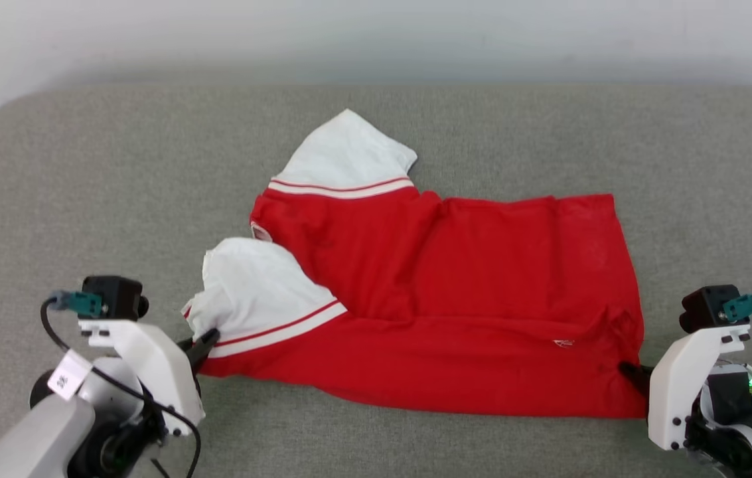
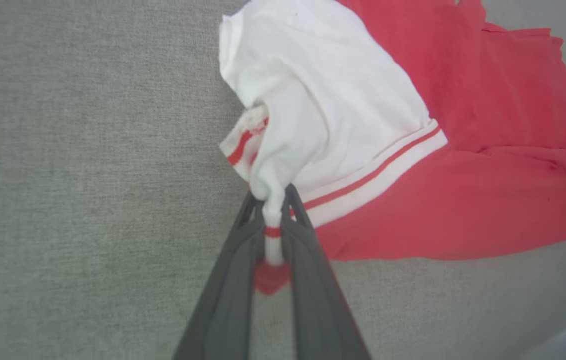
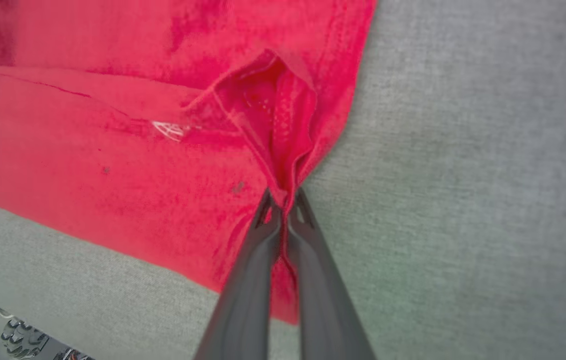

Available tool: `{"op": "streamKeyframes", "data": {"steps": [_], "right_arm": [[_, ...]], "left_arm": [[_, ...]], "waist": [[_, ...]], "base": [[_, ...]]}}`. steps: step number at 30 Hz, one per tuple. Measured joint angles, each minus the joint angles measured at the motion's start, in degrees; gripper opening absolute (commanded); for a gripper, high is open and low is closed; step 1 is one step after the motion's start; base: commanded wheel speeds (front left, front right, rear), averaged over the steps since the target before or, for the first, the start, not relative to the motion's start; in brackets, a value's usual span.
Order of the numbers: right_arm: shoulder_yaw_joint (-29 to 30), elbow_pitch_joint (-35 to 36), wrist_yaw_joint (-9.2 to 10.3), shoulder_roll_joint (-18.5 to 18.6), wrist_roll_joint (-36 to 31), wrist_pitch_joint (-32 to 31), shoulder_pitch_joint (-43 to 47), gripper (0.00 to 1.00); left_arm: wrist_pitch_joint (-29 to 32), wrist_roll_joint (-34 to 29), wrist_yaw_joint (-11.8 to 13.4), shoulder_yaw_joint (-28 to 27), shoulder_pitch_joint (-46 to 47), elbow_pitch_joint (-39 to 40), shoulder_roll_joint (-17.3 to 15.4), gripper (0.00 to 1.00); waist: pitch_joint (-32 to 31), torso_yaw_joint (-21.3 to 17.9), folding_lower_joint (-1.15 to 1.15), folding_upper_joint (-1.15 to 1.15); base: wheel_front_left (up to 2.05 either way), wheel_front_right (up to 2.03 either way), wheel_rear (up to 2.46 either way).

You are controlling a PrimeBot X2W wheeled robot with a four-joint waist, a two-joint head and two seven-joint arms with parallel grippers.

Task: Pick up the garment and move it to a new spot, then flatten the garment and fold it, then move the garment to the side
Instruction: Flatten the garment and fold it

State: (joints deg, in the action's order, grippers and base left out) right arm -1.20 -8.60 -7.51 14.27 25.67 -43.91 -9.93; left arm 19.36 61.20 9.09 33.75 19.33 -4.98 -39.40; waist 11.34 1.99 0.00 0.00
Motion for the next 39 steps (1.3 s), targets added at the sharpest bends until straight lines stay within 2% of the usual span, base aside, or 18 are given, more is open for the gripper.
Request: {"op": "streamKeyframes", "data": {"steps": [5, 14, 19, 23, 24, 25, 26, 27, 28, 30, 35, 39], "right_arm": [[-0.82, 1.44, 0.00, 0.90, 0.29, -0.21, 2.66, 0.00], [0.73, 4.47, 0.00, 1.03, 1.65, -1.63, 11.85, 0.00], [1.55, 5.57, 0.00, 0.70, 1.46, -0.38, 15.28, 0.00], [2.01, 3.89, 0.00, -0.56, 0.99, 1.91, 16.47, 0.00], [2.12, 3.48, 0.00, -0.78, 0.92, 2.83, 16.52, 0.05], [2.14, 3.02, 0.00, -0.78, 0.57, 3.52, 16.54, 0.32], [2.31, 2.58, 0.00, -0.94, 0.57, 4.09, 16.68, 0.72], [2.38, 2.26, 0.00, -1.26, 0.60, 4.92, 16.91, 1.00], [2.32, 2.02, 0.00, -1.46, 0.58, 5.77, 17.08, 1.00], [2.43, 1.89, 0.00, -1.49, 0.45, 7.67, 17.40, 1.00], [2.93, 4.13, 0.00, -2.36, -0.58, 17.14, 18.12, 1.00], [2.94, 6.43, 0.00, -3.08, -3.79, 26.21, 18.17, 1.00]], "left_arm": [[-1.55, 0.16, 0.90, 0.26, -4.14, 0.60, -0.01, 0.00], [-2.61, 2.90, 4.86, 0.19, -14.70, 3.57, -1.37, 0.00], [-3.43, 5.03, 6.11, -0.04, -19.70, 4.01, -1.15, 0.00], [-3.99, 5.55, 6.52, 0.78, -21.30, 2.71, 0.63, 0.00], [-4.56, 5.92, 6.50, 0.71, -21.41, 2.26, 1.63, 0.00], [-4.76, 5.81, 6.45, 0.86, -21.36, 1.66, 2.15, 0.00], [-4.75, 5.60, 6.11, 1.14, -21.34, 0.91, 2.30, 0.26], [-5.01, 5.60, 5.83, 1.20, -21.26, 0.12, 2.64, 0.55], [-5.54, 5.63, 5.45, 1.07, -21.04, -0.63, 3.20, 0.98], [-6.08, 5.75, 4.48, 1.09, -20.27, -1.74, 4.22, 1.00], [-8.80, 3.83, 3.15, 0.97, -18.21, -3.24, 4.52, 1.00], [-12.36, 0.42, 3.78, 0.55, -16.17, -2.60, 4.32, 1.00]], "waist": [[-4.04, -0.11, 0.00, 0.00], [-11.76, -0.19, -0.01, 0.00], [-13.18, -0.49, -0.01, 0.00], [-13.17, -0.74, -0.01, 0.00], [-13.10, -0.72, -0.01, 0.00], [-13.04, -0.68, -0.01, 0.00], [-12.95, -0.62, -0.01, 0.00], [-12.89, -0.54, -0.01, 0.00], [-12.83, -0.46, -0.01, 0.00], [-12.75, -0.30, -0.01, 0.00], [-12.90, -0.16, -0.01, 0.00], [-13.23, -0.48, -0.01, 0.00]], "base": [[0.00, 0.00, 0.00], [0.00, 0.00, 0.00], [0.00, 0.00, 0.00], [0.00, 0.00, 0.00], [0.00, 0.00, 0.00], [0.00, 0.00, 0.00], [0.00, 0.00, 0.00], [0.00, 0.00, 0.00], [0.00, 0.00, 0.00], [0.00, 0.00, 0.00], [0.00, 0.00, 0.00], [0.00, 0.00, 0.00]]}}
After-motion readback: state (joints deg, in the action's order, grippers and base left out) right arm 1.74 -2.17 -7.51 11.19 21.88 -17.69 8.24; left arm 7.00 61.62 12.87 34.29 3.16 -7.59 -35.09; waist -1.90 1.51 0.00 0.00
